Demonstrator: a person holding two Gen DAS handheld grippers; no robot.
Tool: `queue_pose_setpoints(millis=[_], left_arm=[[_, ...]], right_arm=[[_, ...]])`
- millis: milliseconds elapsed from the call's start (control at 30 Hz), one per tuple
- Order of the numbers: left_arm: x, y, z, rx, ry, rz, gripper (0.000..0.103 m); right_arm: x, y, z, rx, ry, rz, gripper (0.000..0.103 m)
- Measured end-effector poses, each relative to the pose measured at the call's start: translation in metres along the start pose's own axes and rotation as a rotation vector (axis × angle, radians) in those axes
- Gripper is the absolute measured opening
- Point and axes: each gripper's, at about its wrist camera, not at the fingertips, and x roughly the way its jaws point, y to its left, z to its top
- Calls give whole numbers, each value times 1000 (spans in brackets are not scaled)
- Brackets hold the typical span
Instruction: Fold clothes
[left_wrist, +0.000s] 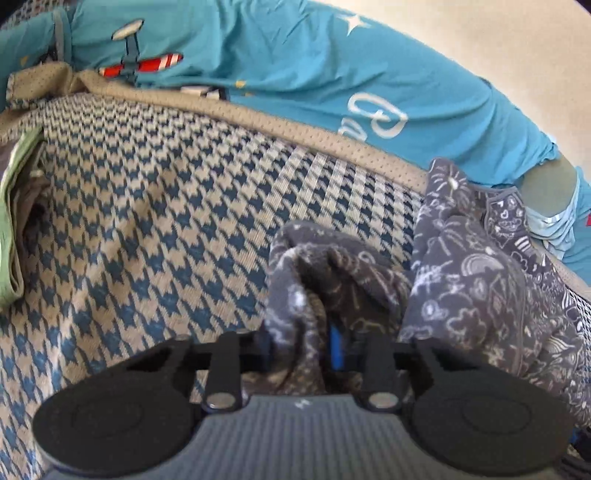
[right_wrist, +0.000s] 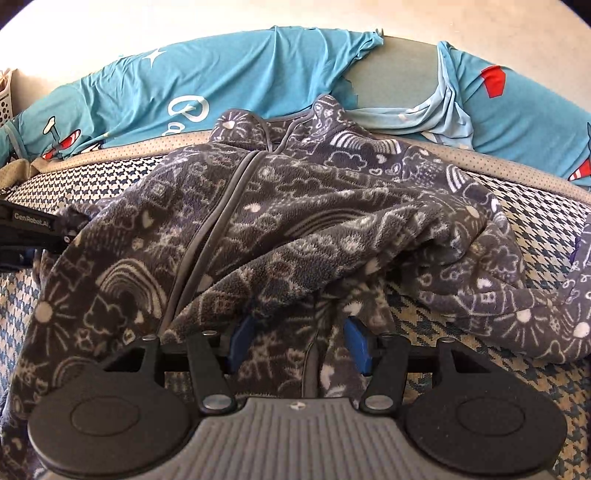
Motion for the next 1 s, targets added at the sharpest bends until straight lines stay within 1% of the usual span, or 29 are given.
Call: queue_pose_setpoints(millis=[67, 233, 367, 433, 467, 533, 600, 667, 767, 800, 833, 867, 900, 933, 967, 1000], left_arm=[[-7, -2, 5, 6, -47, 18, 19], [-31, -6, 19, 45, -207, 94, 18], [-43, -1, 33, 44, -284, 153, 18], [-49, 3, 40, 34, -315, 170, 18], [-54, 5, 43, 28, -339, 187, 18], [-66, 7, 47, 38, -414, 233, 18], [-78, 9, 51, 47, -478, 255, 18], [-83, 12, 53, 33, -503, 277, 18], [-82, 21, 57, -23, -492, 315, 18], [-80, 24, 58, -30, -478, 326, 18], [-74, 24, 60, -13, -445, 336, 20], [-63, 21, 63, 28, -383, 354, 27], [-49, 21, 66, 53, -308, 377, 27], [-39, 28, 66, 15, -240, 371, 28], [-31, 37, 65, -48, -175, 353, 29], [-26, 47, 63, -113, -124, 319, 30]], right_arm=[[0, 0, 0, -1, -1, -1, 54], [1, -2, 0, 10, -9, 7, 54], [2, -2, -1, -3, -7, 5, 54], [3, -1, -2, -15, -5, 3, 54], [3, -1, -3, -21, -3, 2, 54], [5, -1, -4, -30, 2, 2, 55], [6, -2, -6, -38, 3, 1, 55], [7, -4, -8, -43, 6, 2, 56], [9, -6, -10, -50, 11, -1, 57], [9, -6, -11, -54, 13, -3, 57], [9, -6, -12, -58, 14, -5, 58], [10, -6, -14, -63, 16, -7, 59], [11, -7, -16, -71, 18, -10, 59], [12, -7, -18, -77, 19, -15, 60], [13, -7, -19, -82, 18, -19, 60], [13, -7, -21, -84, 18, -20, 61]])
